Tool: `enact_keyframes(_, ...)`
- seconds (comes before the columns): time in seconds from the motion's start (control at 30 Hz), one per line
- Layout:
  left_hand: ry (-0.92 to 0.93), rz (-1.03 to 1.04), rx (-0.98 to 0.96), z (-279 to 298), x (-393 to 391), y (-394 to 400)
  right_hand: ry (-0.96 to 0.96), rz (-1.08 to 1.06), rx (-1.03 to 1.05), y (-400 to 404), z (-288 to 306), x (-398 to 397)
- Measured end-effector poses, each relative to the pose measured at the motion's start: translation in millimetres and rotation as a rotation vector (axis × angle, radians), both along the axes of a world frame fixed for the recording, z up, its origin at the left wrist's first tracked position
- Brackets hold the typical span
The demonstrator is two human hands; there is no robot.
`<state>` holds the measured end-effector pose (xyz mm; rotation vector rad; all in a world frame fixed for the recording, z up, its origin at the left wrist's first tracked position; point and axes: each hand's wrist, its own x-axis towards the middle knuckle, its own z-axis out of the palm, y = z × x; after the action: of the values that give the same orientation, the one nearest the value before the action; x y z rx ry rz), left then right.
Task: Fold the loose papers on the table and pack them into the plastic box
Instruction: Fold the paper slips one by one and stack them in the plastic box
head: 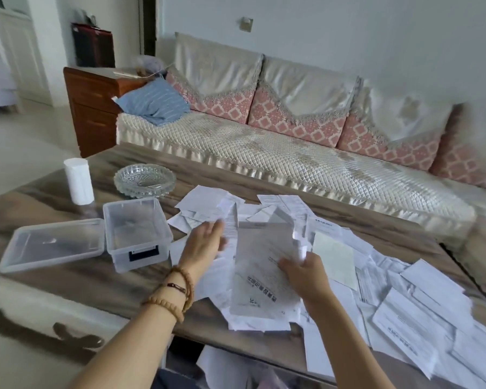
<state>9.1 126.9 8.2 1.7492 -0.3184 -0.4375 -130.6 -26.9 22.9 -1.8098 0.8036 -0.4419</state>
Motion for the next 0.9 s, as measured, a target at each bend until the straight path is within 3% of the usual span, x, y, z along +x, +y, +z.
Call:
enact_keyframes(0.1,-0.152,0.083,0.575,-39.0,5.7,30.1,0.119,-0.107,0.097,2.5,-14.0,-0.8)
enact_keyframes(0.17,-0.143,0.073,0.675,-57.6,6.2,30.8,0.180,-0.112,0.171,1.7,-23.6,-1.9)
enact_keyframes(0.3,-0.132,0.119,0.511,-67.9,8.4,17.7,0.203,-0.097,0.194,2.0,-26.6,9.7)
enact_keyframes(0.5,-0.164,0.049,0.260,-96.8,20.9,31.6,0.308,0.035,-0.005,16.7,-44.3,95.7)
enact_keyframes(0.63,-0.206,-0.023,0.283,-93.6,22.7,43.4,0.346,0.126,0.016,40.1,-67.4,131.4)
enact_keyframes(0.73,-0.184,-0.064,0.292,-87.9,27.9,46.8,0.348,0.146,-0.091,39.2,-66.9,123.6)
enact_keyframes(0.9,-0.225,0.047,0.291,-69.6,20.9,39.3,0.162,0.014,-0.090,-26.3,-53.5,68.4)
